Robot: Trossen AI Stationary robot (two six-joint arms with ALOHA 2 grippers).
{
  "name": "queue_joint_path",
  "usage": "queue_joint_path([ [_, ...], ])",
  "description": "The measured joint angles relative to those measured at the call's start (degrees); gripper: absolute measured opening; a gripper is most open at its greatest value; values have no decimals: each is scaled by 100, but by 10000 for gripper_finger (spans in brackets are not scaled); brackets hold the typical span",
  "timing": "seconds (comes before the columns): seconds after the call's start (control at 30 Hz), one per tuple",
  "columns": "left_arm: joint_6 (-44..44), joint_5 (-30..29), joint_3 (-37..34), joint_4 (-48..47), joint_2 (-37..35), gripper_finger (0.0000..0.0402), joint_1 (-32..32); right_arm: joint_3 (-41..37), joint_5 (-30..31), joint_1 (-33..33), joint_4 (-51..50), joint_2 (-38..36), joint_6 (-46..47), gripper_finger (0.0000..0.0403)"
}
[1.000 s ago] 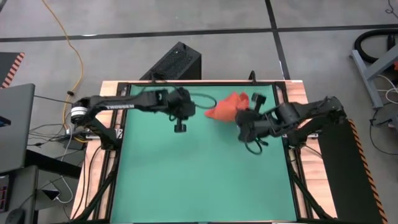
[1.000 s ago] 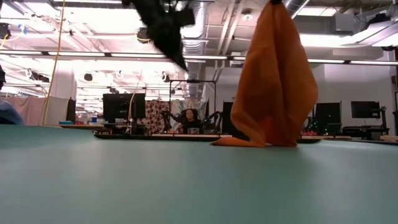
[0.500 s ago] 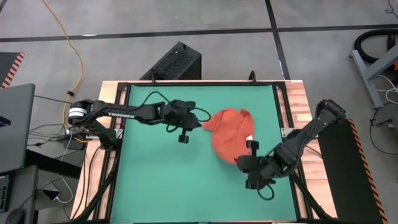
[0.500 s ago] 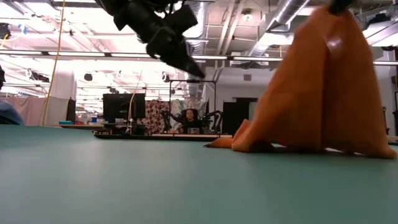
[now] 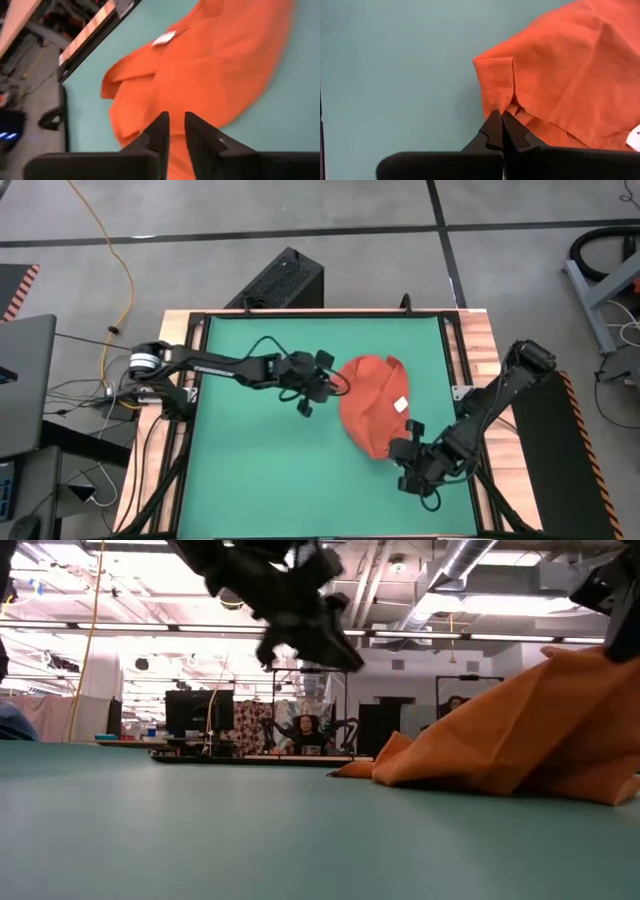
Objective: Roll towel
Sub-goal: Roll the orange microfiber towel
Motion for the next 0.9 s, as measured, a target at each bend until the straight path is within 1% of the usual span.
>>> queue_joint_path([
  [0.1,253,-379,454,-173,394,89,67,0,1,-2,118,-2,30,4],
  [0.17,359,-523,869,-379,666,108,159,0,-3,-2,199,-2,29,4],
  [0.23,485,-474,1359,-919,939,123,266,2,-75,0,211,-2,34,4],
  [0.3,595,-252,1980,-1570,1243,133,383,2,-142,0,237,-2,39,4],
  [0.37,603,-1,2639,-2226,1593,138,510,2,-152,0,258,-4,40,4],
  [0.47,661,304,3562,-2973,2144,139,685,4,-197,0,266,-4,40,4],
  [0.63,696,778,4811,-3818,3084,139,848,7,-215,2,286,-4,40,4],
  [0.7,804,782,5237,-4049,3439,139,859,5,-217,2,283,-4,40,4],
  [0.8,882,536,5800,-4395,3946,139,859,7,-234,2,283,-4,34,4],
  [0.9,804,613,6244,-4877,4284,139,859,7,-237,2,284,-4,32,4],
])
